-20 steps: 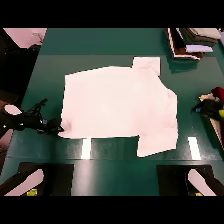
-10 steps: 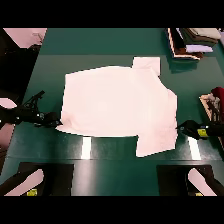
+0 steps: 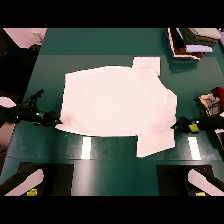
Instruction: Fold the shirts.
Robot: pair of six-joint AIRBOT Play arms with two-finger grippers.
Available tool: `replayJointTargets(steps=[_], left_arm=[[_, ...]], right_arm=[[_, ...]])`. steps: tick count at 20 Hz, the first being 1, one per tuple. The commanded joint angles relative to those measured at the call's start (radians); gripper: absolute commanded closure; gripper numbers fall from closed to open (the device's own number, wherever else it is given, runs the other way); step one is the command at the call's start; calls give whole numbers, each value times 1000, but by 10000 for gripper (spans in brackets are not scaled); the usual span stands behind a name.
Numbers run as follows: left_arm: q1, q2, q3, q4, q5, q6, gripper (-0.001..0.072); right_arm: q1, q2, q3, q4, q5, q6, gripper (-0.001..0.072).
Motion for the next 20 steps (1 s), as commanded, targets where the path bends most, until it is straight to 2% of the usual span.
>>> replayJointTargets(steps=[1, 6, 12, 14, 16, 20], left_arm=[[0, 30, 95, -2, -38, 1, 679], [0, 206, 563, -23, -42, -40, 678], [0, 257, 1222, -161, 25, -40, 678], [0, 257, 1385, -167, 75, -85, 679], [0, 257, 1501, -179, 99, -126, 679], [0, 257, 1581, -277, 98, -128, 679]], right_arm=[[41, 30, 129, -3, 54, 36, 696], [56, 248, 546, -3, -10, 137, 696], [56, 357, 1088, -9, -101, 141, 696], [56, 365, 1219, -35, -115, 140, 696], [56, 365, 1320, -83, -112, 141, 696], [56, 330, 1483, -137, -78, 149, 697]])
